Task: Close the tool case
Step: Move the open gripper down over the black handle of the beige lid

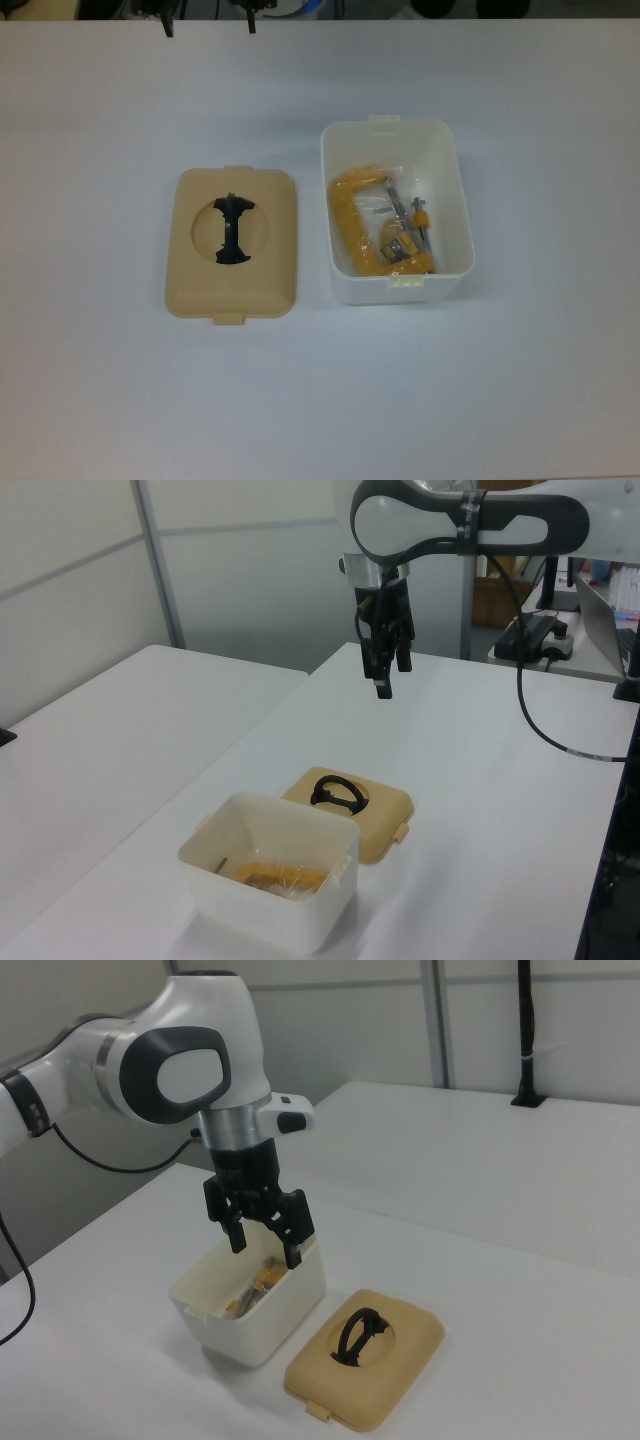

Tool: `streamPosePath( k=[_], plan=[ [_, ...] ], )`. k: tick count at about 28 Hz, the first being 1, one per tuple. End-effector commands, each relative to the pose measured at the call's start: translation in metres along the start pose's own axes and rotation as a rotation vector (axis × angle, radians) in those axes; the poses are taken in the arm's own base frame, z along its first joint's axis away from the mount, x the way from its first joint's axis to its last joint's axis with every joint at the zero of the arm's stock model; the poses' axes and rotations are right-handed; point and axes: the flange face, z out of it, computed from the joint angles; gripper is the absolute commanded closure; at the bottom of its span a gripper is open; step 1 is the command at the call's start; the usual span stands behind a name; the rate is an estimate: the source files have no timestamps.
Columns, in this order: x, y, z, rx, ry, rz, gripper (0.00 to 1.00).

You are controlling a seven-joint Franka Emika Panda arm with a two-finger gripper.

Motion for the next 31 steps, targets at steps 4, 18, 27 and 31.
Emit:
streamPosePath(
  k=[4,18,27,31],
  plan=[
    [-0.005,0.017,0.003,0.01,-0.012,-0.101,0.0],
    [0.021,0.002,0.006,0.068,0.14,0.06,0.0],
    [0.045,-0.011,0.068,0.057,0.182,0.054,0.0],
    [0.064,-0.021,0.114,0.06,0.155,0.039,0.0]
  ],
)
